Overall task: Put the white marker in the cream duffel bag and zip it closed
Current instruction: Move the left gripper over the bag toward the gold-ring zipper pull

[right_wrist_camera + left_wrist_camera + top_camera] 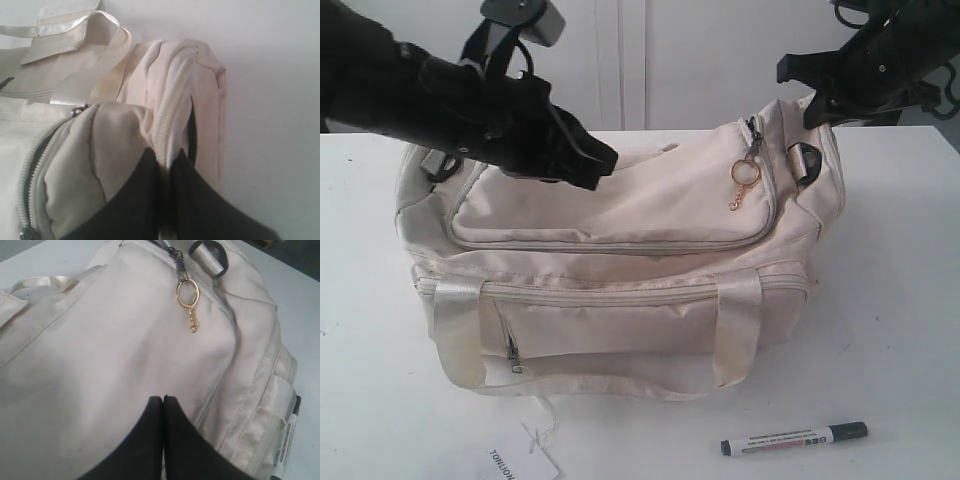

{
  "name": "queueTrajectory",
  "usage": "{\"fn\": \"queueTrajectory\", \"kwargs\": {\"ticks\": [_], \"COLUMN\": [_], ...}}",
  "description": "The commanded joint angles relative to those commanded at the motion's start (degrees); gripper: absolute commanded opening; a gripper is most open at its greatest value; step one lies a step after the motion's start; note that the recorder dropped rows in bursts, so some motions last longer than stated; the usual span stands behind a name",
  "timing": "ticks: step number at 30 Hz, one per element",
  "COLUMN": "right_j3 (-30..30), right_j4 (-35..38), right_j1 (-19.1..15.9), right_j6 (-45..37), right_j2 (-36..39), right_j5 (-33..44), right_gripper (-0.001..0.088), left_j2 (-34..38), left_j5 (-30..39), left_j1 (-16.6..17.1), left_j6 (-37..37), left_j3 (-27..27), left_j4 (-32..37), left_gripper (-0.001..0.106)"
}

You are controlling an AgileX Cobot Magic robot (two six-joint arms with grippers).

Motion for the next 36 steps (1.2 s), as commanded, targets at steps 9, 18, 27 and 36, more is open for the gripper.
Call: {"fn": "queueTrajectory", "kwargs": {"ticks": [9,18,27,36], "right_j3": [0.00,0.00,0.00,0.00], "right_j4": [0.00,0.00,0.00,0.00], "right_j1": [0.00,0.00,0.00,0.00], "right_j6": [0.00,0.00,0.00,0.00], "right_j2": [0.00,0.00,0.00,0.00], "right_j5": [0.00,0.00,0.00,0.00], "right_gripper": [0.0000,0.0000,0.0000,0.0000], "left_j2": [8.23,16.12,20.89,23.32], "left_j5": [3.02,6.73,5.44,4.32], "left_j1": [-2.85,-3.78,-3.78,-3.78], "left_j6": [0.00,0.00,0.00,-1.74], "left_j3": [-8.54,-17.11,-21.70,-24.42], "left_j4": [-1.77,-5.92,-12.13,-13.15], "left_gripper": [0.000,0.000,0.000,0.006]}}
